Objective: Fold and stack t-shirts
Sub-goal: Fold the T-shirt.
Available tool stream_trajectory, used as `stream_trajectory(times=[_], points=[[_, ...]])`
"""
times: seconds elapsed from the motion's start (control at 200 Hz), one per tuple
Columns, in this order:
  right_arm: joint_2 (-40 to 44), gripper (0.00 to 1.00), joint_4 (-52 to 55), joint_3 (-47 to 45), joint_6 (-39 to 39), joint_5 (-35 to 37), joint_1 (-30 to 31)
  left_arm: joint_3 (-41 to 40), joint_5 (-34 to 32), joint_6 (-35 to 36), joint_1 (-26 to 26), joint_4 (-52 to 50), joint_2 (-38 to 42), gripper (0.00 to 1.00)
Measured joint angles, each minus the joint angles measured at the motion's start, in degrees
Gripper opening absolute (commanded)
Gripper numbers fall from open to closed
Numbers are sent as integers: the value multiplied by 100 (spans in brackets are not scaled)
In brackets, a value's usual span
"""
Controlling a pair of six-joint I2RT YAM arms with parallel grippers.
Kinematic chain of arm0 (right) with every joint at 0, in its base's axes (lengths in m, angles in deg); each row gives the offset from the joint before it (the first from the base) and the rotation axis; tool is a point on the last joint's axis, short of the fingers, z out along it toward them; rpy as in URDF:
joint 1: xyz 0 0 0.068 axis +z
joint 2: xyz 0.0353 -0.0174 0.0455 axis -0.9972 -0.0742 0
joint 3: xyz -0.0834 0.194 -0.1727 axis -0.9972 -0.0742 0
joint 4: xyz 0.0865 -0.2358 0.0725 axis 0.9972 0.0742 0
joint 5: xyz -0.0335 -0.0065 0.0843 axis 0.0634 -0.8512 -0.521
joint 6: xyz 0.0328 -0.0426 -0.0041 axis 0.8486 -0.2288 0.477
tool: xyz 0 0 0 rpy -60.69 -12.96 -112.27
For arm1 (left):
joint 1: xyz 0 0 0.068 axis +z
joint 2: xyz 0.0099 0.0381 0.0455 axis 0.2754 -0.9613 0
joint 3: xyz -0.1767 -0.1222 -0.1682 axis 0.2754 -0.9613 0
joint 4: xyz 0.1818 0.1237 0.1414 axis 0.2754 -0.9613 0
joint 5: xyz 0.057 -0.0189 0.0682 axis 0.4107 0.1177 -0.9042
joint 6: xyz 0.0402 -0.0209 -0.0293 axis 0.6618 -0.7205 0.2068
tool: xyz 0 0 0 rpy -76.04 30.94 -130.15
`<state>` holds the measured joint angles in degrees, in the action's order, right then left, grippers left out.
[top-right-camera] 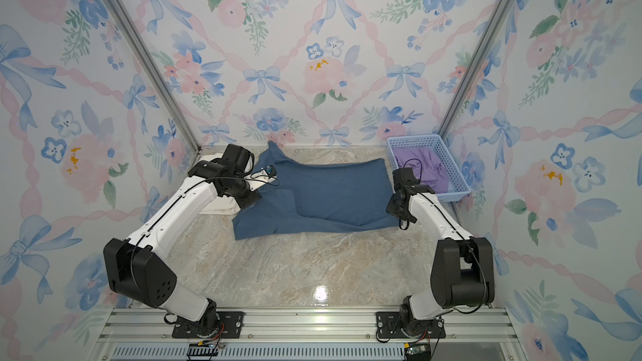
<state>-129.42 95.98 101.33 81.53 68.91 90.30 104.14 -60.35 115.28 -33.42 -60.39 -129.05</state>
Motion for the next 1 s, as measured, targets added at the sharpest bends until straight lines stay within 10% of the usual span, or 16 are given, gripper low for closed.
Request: stream_trajectory(times=[1.0], points=[[-1325, 0, -306, 990, 26, -37, 31, 931, 192, -155, 212, 319, -1362, 0]])
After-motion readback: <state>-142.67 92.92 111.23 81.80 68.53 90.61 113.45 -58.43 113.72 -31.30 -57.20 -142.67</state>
